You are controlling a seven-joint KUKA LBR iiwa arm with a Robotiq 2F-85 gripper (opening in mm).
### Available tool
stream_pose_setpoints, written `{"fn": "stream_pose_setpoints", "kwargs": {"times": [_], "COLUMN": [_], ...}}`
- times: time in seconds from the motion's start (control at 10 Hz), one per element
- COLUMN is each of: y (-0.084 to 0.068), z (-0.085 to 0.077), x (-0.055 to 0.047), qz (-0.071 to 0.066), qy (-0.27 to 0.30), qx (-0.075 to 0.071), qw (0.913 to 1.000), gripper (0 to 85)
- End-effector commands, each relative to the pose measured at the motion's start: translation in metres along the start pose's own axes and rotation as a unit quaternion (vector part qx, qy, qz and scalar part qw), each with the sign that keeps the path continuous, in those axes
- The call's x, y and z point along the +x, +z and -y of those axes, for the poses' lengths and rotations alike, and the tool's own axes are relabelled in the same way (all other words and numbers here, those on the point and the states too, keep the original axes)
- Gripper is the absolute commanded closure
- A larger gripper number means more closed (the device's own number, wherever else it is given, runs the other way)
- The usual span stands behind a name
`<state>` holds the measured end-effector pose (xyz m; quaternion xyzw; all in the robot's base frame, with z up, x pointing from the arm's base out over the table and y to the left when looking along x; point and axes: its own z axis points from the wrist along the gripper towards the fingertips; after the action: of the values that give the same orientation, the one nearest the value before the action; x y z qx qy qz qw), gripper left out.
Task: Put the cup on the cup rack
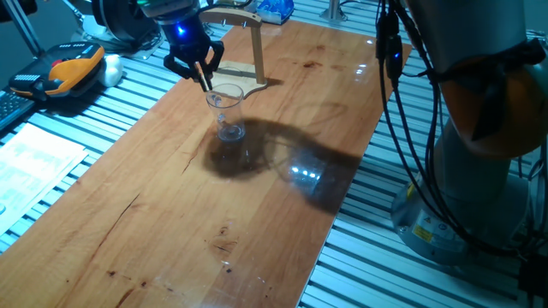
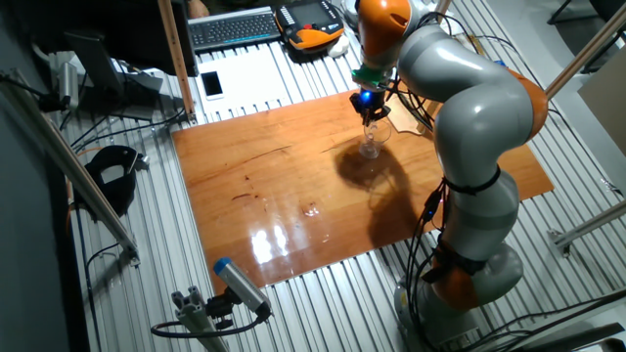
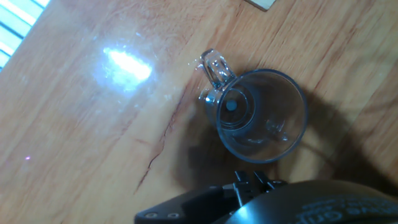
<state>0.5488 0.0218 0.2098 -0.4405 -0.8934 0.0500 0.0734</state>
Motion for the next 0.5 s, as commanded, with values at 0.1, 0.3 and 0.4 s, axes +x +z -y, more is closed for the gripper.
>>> {"fn": "stream_pose_setpoints", "kwargs": {"times": [0.1,0.3,0.4], "y": [-0.0007,-0.0015,-0.0013], "z": [-0.0003,-0.0004,-0.0001], "x": [0.0016,0.0032,0.0027], "qz": [-0.015,-0.015,-0.008], "qy": [0.001,0.003,0.000], "qx": [-0.008,-0.004,-0.001], "qw": [0.9999,0.9999,1.0000], "gripper": [85.0,85.0,85.0]}}
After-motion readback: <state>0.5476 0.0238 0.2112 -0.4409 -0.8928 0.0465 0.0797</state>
